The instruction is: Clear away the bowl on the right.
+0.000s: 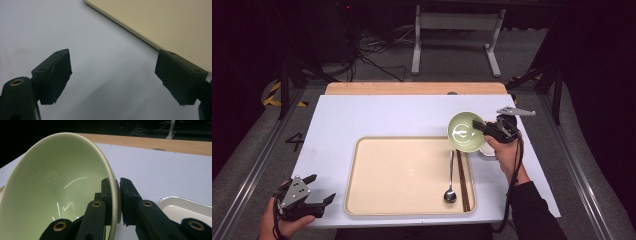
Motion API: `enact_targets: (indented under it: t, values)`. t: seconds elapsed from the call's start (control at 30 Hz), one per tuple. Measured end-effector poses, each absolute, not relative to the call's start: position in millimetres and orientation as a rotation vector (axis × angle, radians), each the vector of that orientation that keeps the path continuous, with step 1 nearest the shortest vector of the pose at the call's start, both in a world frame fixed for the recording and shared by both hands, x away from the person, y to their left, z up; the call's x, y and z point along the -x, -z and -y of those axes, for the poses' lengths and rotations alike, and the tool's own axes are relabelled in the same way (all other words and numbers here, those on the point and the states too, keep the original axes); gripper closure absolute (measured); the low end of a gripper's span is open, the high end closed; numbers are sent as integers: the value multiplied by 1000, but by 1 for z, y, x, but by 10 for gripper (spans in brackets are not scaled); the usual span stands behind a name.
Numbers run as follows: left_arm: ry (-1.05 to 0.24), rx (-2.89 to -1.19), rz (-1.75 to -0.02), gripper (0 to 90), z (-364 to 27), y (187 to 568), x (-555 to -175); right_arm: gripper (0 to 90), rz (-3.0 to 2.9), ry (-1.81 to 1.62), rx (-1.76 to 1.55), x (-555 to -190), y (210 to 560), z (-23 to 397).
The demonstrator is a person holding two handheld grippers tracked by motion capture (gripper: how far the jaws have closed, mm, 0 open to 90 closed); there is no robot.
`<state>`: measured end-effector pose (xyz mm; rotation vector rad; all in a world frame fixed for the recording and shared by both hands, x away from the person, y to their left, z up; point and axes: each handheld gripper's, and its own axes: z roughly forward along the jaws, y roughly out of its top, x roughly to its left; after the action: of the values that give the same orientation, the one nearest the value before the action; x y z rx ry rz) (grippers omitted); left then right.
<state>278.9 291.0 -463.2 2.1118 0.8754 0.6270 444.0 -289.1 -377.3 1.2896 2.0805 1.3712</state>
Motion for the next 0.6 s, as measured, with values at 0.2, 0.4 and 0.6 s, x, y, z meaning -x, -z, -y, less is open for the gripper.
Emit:
enact_targets:
  t: [0.2,0.4,0.6]
  values:
    - [-628,-2112,-869,148,-291,463,-279,822,-2162,-1332,-1241,-452,385,253]
    - [-626,-2114,-865,149,-291,463,-279,823,-2229,-1298,-1225,-458,394,225]
    - [-620,-2118,-864,149,-291,463,-278,823,-2304,-1249,-1199,-466,405,197]
